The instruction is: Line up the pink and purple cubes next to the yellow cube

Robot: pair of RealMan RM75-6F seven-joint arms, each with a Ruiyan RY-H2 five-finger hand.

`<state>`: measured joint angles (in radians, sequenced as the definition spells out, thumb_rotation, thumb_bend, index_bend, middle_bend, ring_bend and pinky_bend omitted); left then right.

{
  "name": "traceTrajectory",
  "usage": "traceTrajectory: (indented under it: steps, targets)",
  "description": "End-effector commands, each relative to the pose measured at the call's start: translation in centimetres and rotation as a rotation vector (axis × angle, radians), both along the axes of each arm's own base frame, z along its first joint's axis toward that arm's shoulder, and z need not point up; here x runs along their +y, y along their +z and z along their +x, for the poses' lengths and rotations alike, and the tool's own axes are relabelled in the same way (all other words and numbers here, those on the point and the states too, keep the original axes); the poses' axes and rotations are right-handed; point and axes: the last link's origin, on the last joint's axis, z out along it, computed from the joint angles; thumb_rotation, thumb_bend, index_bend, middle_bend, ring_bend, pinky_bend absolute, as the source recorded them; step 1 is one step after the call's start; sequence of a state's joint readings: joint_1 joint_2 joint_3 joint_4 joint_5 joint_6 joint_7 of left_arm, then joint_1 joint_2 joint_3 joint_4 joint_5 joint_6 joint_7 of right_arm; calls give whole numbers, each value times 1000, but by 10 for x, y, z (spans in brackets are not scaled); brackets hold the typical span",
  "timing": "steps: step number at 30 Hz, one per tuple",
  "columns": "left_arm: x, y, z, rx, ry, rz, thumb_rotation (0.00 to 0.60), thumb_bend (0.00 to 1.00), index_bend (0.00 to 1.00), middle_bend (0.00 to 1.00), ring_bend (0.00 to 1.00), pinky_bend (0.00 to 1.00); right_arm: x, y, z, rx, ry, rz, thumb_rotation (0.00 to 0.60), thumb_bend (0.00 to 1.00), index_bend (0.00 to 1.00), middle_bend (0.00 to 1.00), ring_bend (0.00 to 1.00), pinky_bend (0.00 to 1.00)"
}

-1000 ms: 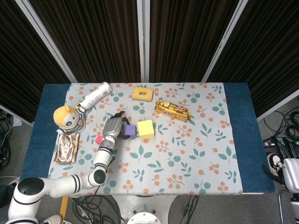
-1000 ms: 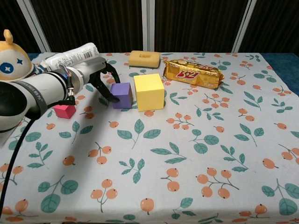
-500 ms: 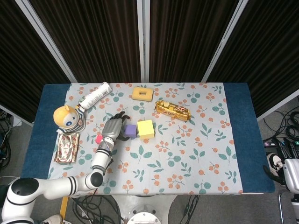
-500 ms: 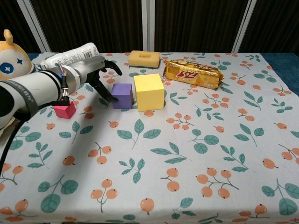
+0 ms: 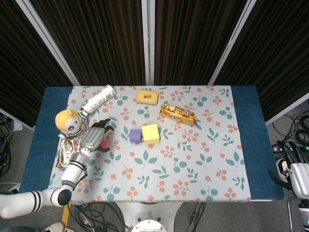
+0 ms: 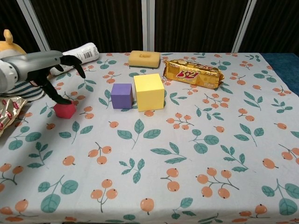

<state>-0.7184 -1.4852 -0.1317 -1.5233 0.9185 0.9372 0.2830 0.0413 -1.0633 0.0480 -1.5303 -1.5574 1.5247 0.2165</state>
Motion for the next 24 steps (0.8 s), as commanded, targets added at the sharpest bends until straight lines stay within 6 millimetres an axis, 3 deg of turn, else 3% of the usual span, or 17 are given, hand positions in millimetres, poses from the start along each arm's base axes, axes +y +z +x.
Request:
traceTrajectory:
  steps: [1, 10, 24]
  targets:
    - [-14, -2, -16, 27, -19, -61, 600, 238, 355, 145, 96, 153, 0, -1, 1, -2, 3, 4, 600, 175, 37, 160, 28, 132]
    - [-7, -20, -32, 85, -26, -55, 600, 260, 402, 145, 96, 152, 2, 1, 0, 4, -5, -2, 600, 172, 37, 160, 28, 132]
    - [4, -24, -45, 112, 9, -17, 600, 287, 484, 150, 96, 153, 1, -1, 1, 5, -7, 3, 600, 175, 37, 160, 28, 132]
